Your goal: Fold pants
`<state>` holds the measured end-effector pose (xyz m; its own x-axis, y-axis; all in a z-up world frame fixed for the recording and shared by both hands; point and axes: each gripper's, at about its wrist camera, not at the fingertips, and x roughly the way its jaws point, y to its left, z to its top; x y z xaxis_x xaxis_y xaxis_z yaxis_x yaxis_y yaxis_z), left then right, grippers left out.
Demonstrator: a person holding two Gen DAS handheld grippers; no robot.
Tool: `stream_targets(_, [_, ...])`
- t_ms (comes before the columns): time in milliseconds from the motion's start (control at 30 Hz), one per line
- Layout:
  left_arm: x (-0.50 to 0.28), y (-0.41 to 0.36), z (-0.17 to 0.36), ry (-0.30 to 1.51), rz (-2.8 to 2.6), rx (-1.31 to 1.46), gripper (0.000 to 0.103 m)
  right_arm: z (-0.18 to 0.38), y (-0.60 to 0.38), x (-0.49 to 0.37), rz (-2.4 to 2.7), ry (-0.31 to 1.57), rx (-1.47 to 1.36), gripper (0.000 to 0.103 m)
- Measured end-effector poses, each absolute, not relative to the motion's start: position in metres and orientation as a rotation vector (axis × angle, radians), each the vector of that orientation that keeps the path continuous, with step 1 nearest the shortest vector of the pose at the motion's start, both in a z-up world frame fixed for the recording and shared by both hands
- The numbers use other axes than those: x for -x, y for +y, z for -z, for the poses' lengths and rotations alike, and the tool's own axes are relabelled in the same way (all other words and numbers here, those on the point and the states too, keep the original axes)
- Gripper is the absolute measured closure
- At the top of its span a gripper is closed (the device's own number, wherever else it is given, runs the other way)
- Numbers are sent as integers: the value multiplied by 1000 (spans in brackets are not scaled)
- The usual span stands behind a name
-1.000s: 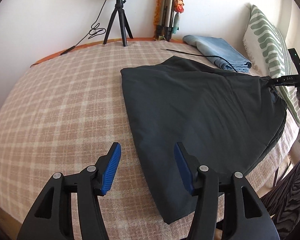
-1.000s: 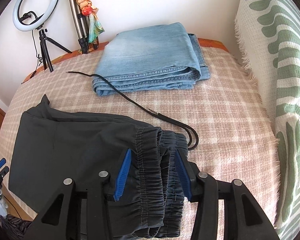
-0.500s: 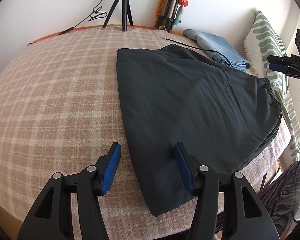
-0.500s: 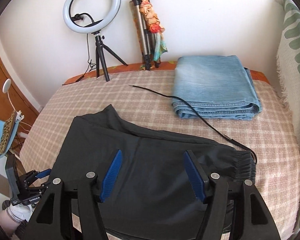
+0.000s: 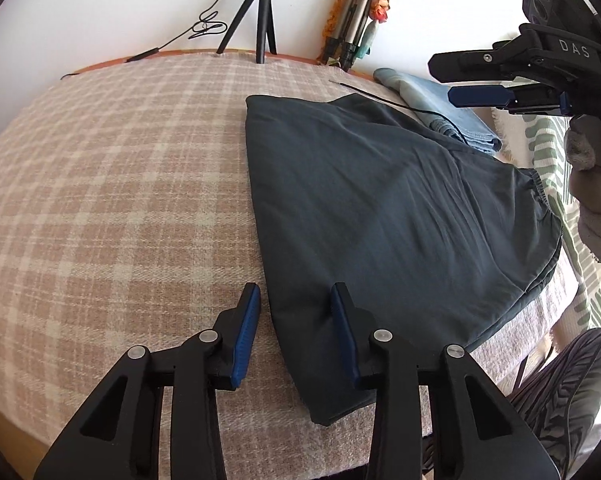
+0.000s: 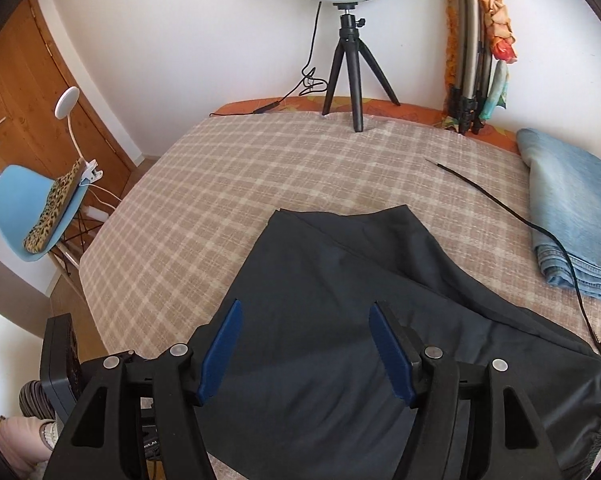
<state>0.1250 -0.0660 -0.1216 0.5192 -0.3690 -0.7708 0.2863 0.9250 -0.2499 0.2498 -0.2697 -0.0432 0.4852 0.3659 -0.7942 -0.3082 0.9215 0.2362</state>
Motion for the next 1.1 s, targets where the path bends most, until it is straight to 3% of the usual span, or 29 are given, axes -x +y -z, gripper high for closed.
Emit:
stream_targets(100, [-128, -58, 123, 957, 401, 158, 82, 52, -245, -265, -441, 1018, -64, 35])
stream_targets(233, [-129, -55, 124, 960, 419, 205, 88, 68, -214, -288, -448, 1081, -39, 35])
stream_targets(467, [-126, -56, 119, 943, 438, 211, 89, 96, -173, -322, -422, 1183, 8, 35])
stream_targets(900, [-125, -67, 111, 925, 468, 191, 89, 132, -129, -346, -285, 1284, 257, 48])
stream_targets(967, [-125, -68, 111, 924, 465, 184, 89, 132, -127, -343, -286, 1277, 283, 54])
stream_targets(1100, [-124, -75, 110, 918, 450, 170, 88, 130, -131, -342, -286, 1274, 299, 79])
